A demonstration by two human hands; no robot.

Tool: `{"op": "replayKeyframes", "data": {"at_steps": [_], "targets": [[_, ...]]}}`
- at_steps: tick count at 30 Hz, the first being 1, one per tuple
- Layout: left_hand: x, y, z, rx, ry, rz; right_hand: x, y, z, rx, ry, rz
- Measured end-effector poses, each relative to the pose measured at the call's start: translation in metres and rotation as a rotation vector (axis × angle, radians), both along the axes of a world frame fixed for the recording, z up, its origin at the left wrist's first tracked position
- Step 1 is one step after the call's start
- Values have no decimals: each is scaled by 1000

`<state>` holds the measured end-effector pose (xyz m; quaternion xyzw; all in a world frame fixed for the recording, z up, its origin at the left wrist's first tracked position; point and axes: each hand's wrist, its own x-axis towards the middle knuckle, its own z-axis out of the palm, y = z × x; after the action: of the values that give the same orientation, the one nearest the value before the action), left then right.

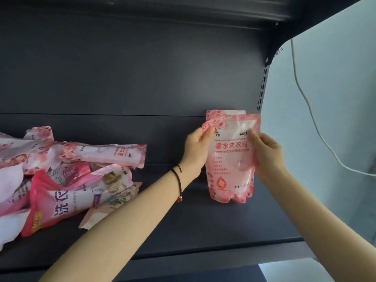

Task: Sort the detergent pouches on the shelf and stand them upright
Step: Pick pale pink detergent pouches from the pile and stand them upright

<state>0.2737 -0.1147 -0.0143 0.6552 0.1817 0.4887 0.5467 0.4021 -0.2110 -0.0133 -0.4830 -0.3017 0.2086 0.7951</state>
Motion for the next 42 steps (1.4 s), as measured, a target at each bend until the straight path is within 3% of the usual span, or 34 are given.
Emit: {"op": "replayKeyframes", "data": {"at_steps": [3,5,7,10,14,18,23,28,34,38,42], "targets": [[13,-3,-4,54,65,-1,17,-4,-8,-47,-54,-14],[11,-3,-1,113,124,-9,23,-6,-7,-99,-200,-130],[-2,-1,5,230,234,2,24,-12,4,-84,-477,-316],[-38,10,9,439,400,126,12,-21,28,-17,-1073,-538],[-105,26,7,861,724,426,-29,-17,43,36,-1586,-460],[-168,49,12,1204,1109,642,-70,10,37,-65,-1859,-249],[-225,88,15,1355,1390,683,-102,70,22,-164,-1985,-122],[-252,138,10,1407,1507,547,-134,131,-3,-396,-1985,-51],[-252,180,14,1285,1377,263,-140,165,-10,-546,-1851,0],[-239,190,13,1249,1309,156,-139,170,-25,-684,-1872,11],[-230,193,9,1202,1249,128,-146,175,-37,-464,-1878,-57]]}}
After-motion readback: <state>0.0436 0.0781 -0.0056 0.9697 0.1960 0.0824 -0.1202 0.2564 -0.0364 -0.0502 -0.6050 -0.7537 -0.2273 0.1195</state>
